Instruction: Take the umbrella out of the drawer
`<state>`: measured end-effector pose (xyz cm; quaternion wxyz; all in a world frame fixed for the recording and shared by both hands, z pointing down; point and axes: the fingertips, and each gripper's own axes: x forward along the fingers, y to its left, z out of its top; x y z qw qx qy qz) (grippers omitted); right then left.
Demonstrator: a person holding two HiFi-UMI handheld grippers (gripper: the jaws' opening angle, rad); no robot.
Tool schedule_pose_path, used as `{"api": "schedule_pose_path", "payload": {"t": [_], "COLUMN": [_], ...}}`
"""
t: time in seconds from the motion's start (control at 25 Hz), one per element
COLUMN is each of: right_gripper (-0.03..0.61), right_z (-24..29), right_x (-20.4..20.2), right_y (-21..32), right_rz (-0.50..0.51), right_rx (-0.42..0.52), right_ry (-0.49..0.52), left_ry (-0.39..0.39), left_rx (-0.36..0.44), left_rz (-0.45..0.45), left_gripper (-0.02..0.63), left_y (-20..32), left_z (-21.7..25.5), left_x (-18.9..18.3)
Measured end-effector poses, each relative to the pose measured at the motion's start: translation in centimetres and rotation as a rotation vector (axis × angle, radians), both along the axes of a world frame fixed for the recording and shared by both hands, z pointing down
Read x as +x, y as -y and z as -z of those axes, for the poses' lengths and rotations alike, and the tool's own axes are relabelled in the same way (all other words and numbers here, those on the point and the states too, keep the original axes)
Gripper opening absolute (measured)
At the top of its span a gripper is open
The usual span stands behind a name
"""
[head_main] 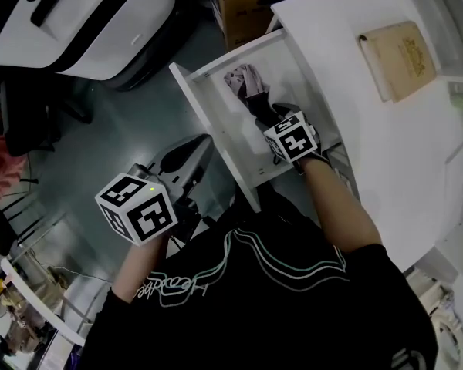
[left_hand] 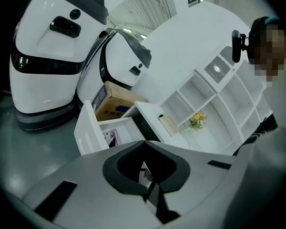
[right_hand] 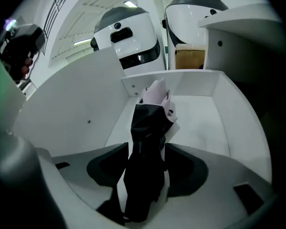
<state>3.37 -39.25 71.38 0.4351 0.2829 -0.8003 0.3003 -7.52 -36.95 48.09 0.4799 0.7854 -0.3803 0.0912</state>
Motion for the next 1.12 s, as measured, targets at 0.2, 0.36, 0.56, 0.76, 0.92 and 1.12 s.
{"api": "schedule_pose_path", "payload": {"t": [0.2, 0.36, 0.56, 0.76, 0.92, 1.12], "right_gripper": [0.225, 0.226, 0.226, 0.227, 0.230, 0.216], "right_z": [-1.6, -2.6, -3.6, -3.9, -3.9, -3.8], "right_x": [-0.7, -1.2, -1.1, -1.0, -0.9, -0.7], "right_y": [0.2, 0.2, 0.4, 0.4, 0.5, 0.6], "right_rz": [0.017, 0.057, 0.049, 0.043, 0.036, 0.027], "right_rx": [-0.003, 0.005, 0.021, 0.048, 0.053, 0.049], "right_ry": [-0.032, -0.087, -0.145, -0.174, -0.178, -0.168], "left_ry": [0.001, 0.000, 0.003, 0.007, 0.006, 0.001], "left_rx": [-0.015, -0.021, -0.024, -0.030, -0.022, -0.017], "left_rz": [0.016, 0.029, 0.035, 0.040, 0.040, 0.031], "left_gripper": [0.020, 0.020, 0.020, 0.020, 0.020, 0.020], "left_y": [0.6, 0.7, 0.3, -0.2, -0.5, -1.2], "left_z": [-0.4, -0.5, -0.9, -1.0, -1.0, -1.0], "left_x": [-0.4, -0.7, -1.2, -1.4, -1.4, -1.0]}}
